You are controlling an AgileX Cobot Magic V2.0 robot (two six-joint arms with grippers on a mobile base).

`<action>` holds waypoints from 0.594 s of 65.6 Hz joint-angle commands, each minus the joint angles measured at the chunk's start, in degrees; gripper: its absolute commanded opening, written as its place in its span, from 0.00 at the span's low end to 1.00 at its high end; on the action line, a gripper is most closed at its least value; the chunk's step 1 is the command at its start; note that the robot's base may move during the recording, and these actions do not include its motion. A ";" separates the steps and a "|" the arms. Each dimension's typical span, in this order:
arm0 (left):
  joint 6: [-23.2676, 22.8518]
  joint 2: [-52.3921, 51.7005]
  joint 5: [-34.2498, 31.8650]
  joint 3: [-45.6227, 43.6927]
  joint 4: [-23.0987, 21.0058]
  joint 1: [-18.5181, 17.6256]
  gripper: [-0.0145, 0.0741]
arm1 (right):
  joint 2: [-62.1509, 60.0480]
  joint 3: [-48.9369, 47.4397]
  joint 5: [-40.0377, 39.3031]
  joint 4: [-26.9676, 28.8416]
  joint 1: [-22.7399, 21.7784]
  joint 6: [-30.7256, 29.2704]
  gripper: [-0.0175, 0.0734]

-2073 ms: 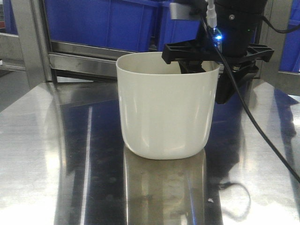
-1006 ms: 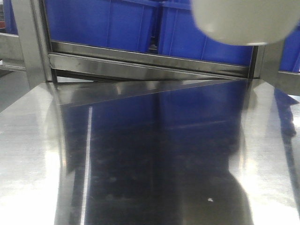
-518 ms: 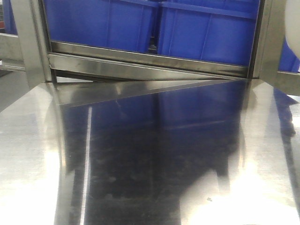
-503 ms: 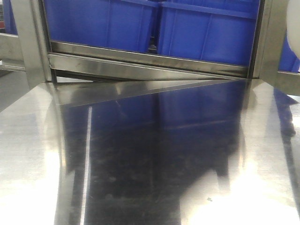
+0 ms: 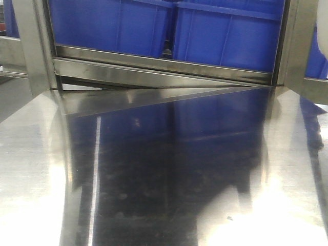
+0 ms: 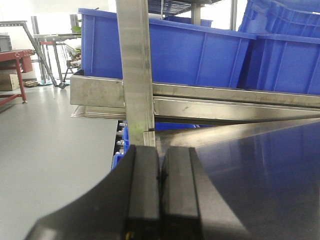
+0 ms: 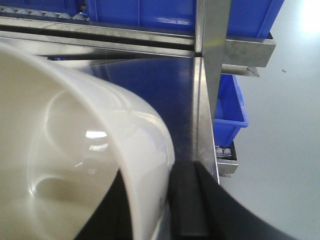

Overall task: Move white bin to right shelf second layer
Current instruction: 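Hold the lifted bin in the right gripper above the table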

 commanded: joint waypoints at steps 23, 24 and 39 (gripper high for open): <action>-0.43 -0.76 -4.99 1.90 -0.29 -0.13 0.26 | 0.01 -1.79 -5.87 0.11 -0.31 -0.08 0.22; -0.43 -0.76 -4.99 1.90 -0.29 -0.13 0.26 | 0.01 -1.79 -5.87 0.11 -0.31 -0.08 0.22; -0.43 -0.76 -4.99 1.90 -0.29 -0.13 0.26 | 0.01 -1.79 -5.87 0.11 -0.31 -0.08 0.22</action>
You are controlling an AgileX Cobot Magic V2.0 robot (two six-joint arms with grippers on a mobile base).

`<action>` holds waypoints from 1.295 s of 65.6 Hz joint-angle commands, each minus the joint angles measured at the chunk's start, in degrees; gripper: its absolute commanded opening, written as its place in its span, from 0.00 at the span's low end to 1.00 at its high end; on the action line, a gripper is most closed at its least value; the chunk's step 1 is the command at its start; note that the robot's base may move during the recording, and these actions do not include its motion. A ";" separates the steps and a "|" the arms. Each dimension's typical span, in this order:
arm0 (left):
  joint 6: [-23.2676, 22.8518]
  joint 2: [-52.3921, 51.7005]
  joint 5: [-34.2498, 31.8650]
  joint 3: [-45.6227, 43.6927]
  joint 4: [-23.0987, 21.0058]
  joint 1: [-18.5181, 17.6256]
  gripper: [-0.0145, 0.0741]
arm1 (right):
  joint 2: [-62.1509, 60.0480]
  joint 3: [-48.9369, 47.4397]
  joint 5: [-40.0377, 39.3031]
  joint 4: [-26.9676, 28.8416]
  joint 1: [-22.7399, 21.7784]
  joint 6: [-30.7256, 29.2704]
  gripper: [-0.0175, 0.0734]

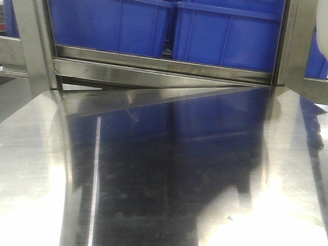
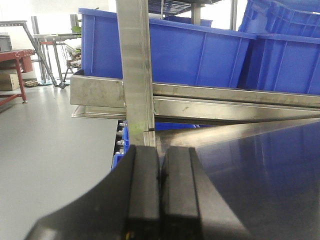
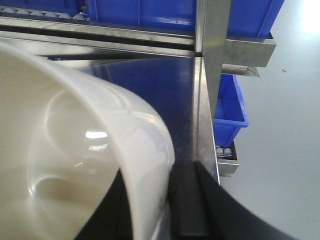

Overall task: Move white bin to right shelf second layer
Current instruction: 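Hold the lifted bin in the right gripper above the table, then back away from the table and turn, holding the bin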

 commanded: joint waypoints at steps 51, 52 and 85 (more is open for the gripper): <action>-0.43 -0.76 -4.99 1.90 -0.29 -0.13 0.26 | 0.01 -1.79 -5.87 0.11 -0.31 -0.08 0.22; -0.43 -0.76 -4.99 1.90 -0.29 -0.13 0.26 | 0.01 -1.79 -5.87 0.11 -0.31 -0.08 0.22; -0.43 -0.76 -4.99 1.90 -0.29 -0.13 0.26 | 0.01 -1.79 -5.87 0.11 -0.31 -0.08 0.22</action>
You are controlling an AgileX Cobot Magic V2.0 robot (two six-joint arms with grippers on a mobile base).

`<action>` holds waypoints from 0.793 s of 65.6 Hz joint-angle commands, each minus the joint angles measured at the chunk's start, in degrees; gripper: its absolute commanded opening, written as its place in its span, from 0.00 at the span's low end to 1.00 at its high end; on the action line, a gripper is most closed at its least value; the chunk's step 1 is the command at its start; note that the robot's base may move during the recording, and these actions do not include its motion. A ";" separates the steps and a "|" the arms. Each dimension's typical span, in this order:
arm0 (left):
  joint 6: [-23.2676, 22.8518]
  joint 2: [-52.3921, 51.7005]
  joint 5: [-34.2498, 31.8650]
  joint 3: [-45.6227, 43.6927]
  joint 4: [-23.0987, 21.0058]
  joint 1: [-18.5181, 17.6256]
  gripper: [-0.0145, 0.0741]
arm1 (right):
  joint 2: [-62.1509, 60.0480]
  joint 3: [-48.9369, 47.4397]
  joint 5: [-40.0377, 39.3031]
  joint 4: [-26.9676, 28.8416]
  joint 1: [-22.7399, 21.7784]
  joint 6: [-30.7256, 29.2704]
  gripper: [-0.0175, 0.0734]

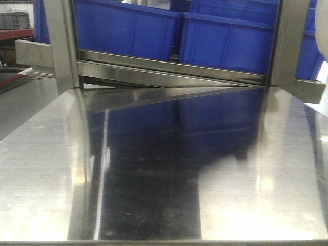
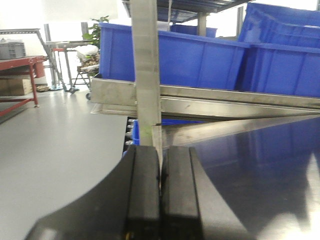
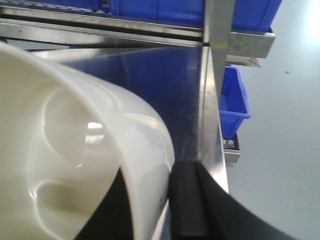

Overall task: Move white bin to right shelf second layer
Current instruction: 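Back away from the table and turn, holding the bin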

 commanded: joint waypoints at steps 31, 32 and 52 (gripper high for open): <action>-0.43 -0.76 -4.99 1.90 -0.29 -0.13 0.26 | 0.09 -1.79 -5.87 -0.01 -0.31 -0.08 0.22; -0.43 -0.76 -4.99 1.90 -0.29 -0.13 0.26 | 0.09 -1.79 -5.87 -0.01 -0.31 -0.08 0.22; -0.43 -0.76 -4.99 1.90 -0.29 -0.13 0.26 | 0.09 -1.79 -5.87 -0.01 -0.31 -0.08 0.22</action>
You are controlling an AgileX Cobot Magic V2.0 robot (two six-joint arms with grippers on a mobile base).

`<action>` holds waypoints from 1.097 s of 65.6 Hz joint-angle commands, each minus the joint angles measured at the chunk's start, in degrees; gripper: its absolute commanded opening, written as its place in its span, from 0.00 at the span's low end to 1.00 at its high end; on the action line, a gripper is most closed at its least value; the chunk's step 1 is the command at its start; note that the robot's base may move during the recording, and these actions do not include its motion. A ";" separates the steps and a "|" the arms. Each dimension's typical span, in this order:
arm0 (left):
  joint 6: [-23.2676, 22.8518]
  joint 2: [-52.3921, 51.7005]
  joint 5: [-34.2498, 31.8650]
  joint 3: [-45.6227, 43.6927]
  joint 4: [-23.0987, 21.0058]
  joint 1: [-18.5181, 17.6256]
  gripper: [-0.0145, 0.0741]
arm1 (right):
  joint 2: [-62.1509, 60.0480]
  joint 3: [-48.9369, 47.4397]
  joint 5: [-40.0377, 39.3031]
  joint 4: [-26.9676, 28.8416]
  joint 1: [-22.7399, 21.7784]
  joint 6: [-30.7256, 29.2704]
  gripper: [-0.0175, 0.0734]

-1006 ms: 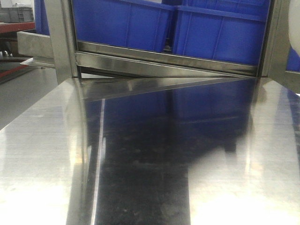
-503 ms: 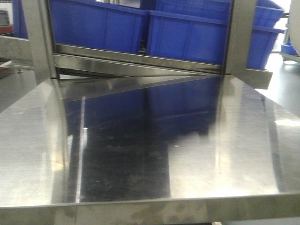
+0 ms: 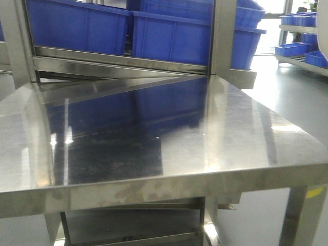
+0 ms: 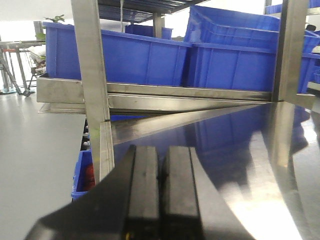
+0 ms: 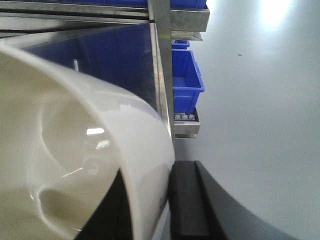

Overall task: Move white bin to right shelf second layer
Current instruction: 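Back away from the table and turn, holding the bin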

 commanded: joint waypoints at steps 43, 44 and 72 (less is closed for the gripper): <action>-0.43 -0.76 -4.99 1.90 -0.29 -0.13 0.26 | 0.09 -1.79 -5.87 -0.01 -0.31 -0.08 0.22; -0.43 -0.76 -4.99 1.90 -0.29 -0.13 0.26 | 0.09 -1.79 -5.87 -0.01 -0.31 -0.08 0.22; -0.43 -0.76 -4.99 1.90 -0.29 -0.13 0.26 | 0.09 -1.79 -5.87 -0.01 -0.31 -0.08 0.22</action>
